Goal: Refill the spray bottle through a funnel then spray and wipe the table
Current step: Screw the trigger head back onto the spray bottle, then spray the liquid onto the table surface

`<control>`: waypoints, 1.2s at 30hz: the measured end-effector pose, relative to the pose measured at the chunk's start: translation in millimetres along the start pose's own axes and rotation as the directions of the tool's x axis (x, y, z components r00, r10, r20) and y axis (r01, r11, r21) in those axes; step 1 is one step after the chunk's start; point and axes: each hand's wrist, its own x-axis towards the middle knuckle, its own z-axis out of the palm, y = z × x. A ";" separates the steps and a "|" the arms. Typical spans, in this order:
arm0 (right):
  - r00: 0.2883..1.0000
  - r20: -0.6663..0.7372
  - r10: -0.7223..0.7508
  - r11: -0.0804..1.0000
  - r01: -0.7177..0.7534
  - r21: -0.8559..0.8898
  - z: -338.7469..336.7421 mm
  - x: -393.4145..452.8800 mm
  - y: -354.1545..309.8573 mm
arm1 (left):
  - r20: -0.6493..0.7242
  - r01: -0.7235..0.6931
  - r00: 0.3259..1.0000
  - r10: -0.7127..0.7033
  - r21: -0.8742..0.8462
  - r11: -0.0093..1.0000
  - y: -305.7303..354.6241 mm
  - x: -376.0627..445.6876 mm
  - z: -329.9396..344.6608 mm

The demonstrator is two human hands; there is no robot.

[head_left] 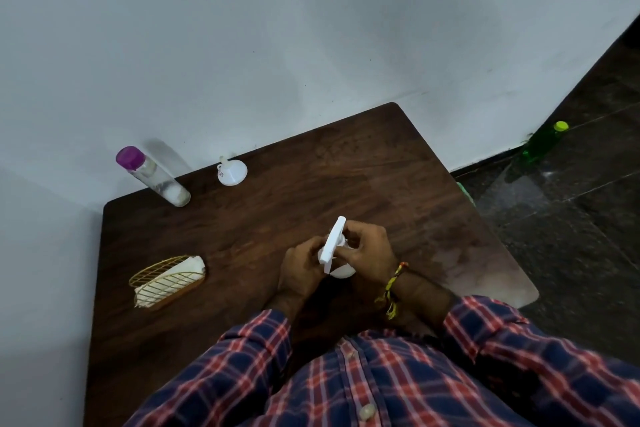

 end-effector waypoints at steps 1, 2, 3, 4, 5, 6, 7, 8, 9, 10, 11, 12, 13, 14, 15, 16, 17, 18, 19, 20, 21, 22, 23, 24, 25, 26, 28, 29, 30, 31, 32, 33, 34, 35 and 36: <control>0.992 0.123 -0.001 0.999 -0.004 0.038 -8.7 4.3 2.8 | -0.005 -0.007 1.000 0.007 -0.010 1.000 -1.3 0.3 0.0; 0.976 0.217 -0.013 0.999 0.003 0.046 -16.5 9.1 5.9 | -0.015 -0.017 1.000 0.017 -0.021 1.000 -1.5 1.1 -0.5; 0.963 0.270 -0.024 1.000 0.018 0.025 -21.8 12.3 6.8 | -0.019 -0.026 1.000 0.025 -0.031 0.999 -2.0 1.6 -0.3; 0.960 0.278 -0.028 1.000 0.029 0.002 -22.9 14.2 7.7 | -0.011 -0.027 1.000 0.026 -0.040 0.999 -3.4 2.8 0.1; 0.968 0.250 -0.028 0.999 0.033 -0.017 -20.9 13.8 7.6 | -0.002 -0.030 1.000 0.029 -0.053 0.998 -4.4 3.0 0.5; 0.980 0.197 -0.027 0.999 0.033 -0.028 -15.4 11.5 8.5 | 0.000 -0.033 0.999 0.033 -0.063 0.997 -6.0 2.7 1.6; 0.991 0.130 -0.023 0.999 0.029 -0.041 -8.8 7.5 6.8 | -0.005 -0.036 0.999 0.035 -0.069 0.997 -7.2 1.8 2.7; 0.998 0.062 -0.021 0.998 0.025 -0.057 -1.8 2.5 3.7 | -0.014 -0.034 0.999 0.033 -0.071 0.997 -8.8 0.5 4.3; 1.000 0.008 -0.018 0.997 0.018 -0.072 3.9 -1.5 1.2 | -0.023 -0.027 0.999 0.025 -0.077 0.997 -10.8 -0.4 6.2; 0.999 -0.033 -0.011 0.997 0.009 -0.071 8.3 -4.5 0.4 | -0.033 -0.018 0.999 0.015 -0.087 0.996 -12.8 -1.6 8.3; 0.998 -0.069 0.006 0.998 -0.011 -0.068 10.2 -6.5 -1.4 | -0.046 -0.010 0.999 0.005 -0.098 0.995 -13.4 -3.3 10.1; 0.993 -0.119 0.015 0.997 -0.024 -0.079 12.1 -7.7 -2.3 | -0.060 -0.007 0.998 0.000 -0.104 0.995 -13.1 -4.2 11.4; 0.983 -0.181 0.012 0.994 -0.032 -0.108 15.3 -8.4 -5.4 | -0.071 -0.007 0.997 0.000 -0.102 0.995 -10.5 -4.9 11.0; 0.969 -0.245 0.005 0.989 -0.041 -0.141 20.0 -8.8 -8.7 | -0.074 -0.003 0.997 -0.004 -0.100 0.995 -8.7 -4.2 10.2; 0.957 -0.291 0.007 0.987 -0.055 -0.154 24.2 -9.0 -12.2 | -0.069 0.009 0.997 -0.016 -0.098 0.995 -8.0 -3.2 9.5; 0.950 -0.311 0.016 0.986 -0.066 -0.153 26.8 -9.0 -14.1 | -0.058 0.024 0.998 -0.030 -0.098 0.995 -7.5 -2.1 9.2; 0.953 -0.302 0.022 0.985 -0.072 -0.156 25.9 -9.3 -14.7 | -0.048 0.033 0.998 -0.037 -0.086 0.996 -5.6 -2.2 8.7; 0.967 -0.256 0.020 0.986 -0.062 -0.157 21.9 -7.3 -11.9 | -0.045 0.035 0.998 -0.038 -0.075 0.997 -4.4 -1.7 7.5; 0.986 -0.163 0.030 0.991 -0.052 -0.127 13.8 -5.0 -7.8 | -0.038 0.038 0.998 -0.041 -0.065 0.997 -5.1 -1.0 6.6; 0.999 -0.014 0.047 0.998 -0.047 -0.048 3.2 -2.7 -1.8 | -0.021 0.046 0.999 -0.047 -0.064 0.997 -7.1 0.5 6.5; 0.986 0.164 0.041 0.997 -0.050 0.052 -9.7 1.0 2.0 | -0.001 0.052 0.999 -0.052 -0.060 0.997 -7.5 2.1 5.8; 0.948 0.316 0.026 0.982 -0.084 0.169 -20.9 4.3 7.0 | 0.018 0.055 0.998 -0.054 -0.044 0.998 -6.6 4.4 5.3; 0.911 0.411 0.020 0.966 -0.123 0.226 -28.9 7.8 7.3 | 0.028 0.061 0.998 -0.060 -0.024 0.998 -4.8 5.9 3.5; 0.899 0.438 0.006 0.960 -0.128 0.249 -32.7 9.5 3.7 | 0.038 0.073 0.997 -0.073 -0.012 0.997 -4.9 7.8 2.9; 0.911 0.413 -0.001 0.962 -0.112 0.249 -33.2 10.7 0.2 | 0.044 0.085 0.995 -0.085 0.000 0.996 -3.9 8.9 2.4; 0.938 0.347 0.002 0.970 -0.086 0.227 -31.0 11.1 -4.5 | 0.055 0.094 0.994 -0.095 0.014 0.995 -4.0 9.8 2.9; 0.983 0.183 0.024 0.978 -0.062 0.200 -22.4 7.6 -10.7 | 0.072 0.125 0.989 -0.128 0.046 0.991 -3.4 7.3 4.9; 0.993 0.114 0.031 0.980 -0.052 0.190 -17.2 4.6 -13.3 | 0.065 0.138 0.988 -0.140 0.034 0.990 -4.7 6.4 5.8; 0.997 0.059 0.049 0.986 -0.057 0.159 -12.2 2.3 -13.8 | 0.059 0.157 0.986 -0.157 0.011 0.988 -7.3 5.5 6.8; 0.998 0.005 0.055 0.992 -0.055 0.110 -8.3 0.5 -12.6 | 0.056 0.165 0.985 -0.165 -0.001 0.986 -8.5 4.7 6.7; 0.998 -0.032 0.056 0.996 -0.054 0.066 -5.9 -1.3 -10.9 | 0.055 0.171 0.984 -0.171 0.013 0.985 -7.0 3.9 5.8; 0.998 -0.035 0.044 0.997 -0.042 0.069 -5.8 -2.2 -9.4 | 0.049 0.167 0.984 -0.169 0.030 0.985 -5.1 3.3 3.4; 1.000 -0.002 0.022 0.993 -0.022 0.115 -7.0 -2.1 -9.2 | 0.039 0.168 0.985 -0.169 0.030 0.985 -3.1 2.9 1.5; 0.998 0.070 -0.002 0.987 -0.009 0.161 -9.1 0.2 -9.1 | 0.027 0.166 0.986 -0.166 0.024 0.986 -1.9 2.8 -0.8; 0.987 0.160 -0.028 0.982 -0.003 0.189 -11.8 3.1 -10.0 | 0.026 0.169 0.985 -0.170 0.017 0.985 -1.7 2.7 -2.2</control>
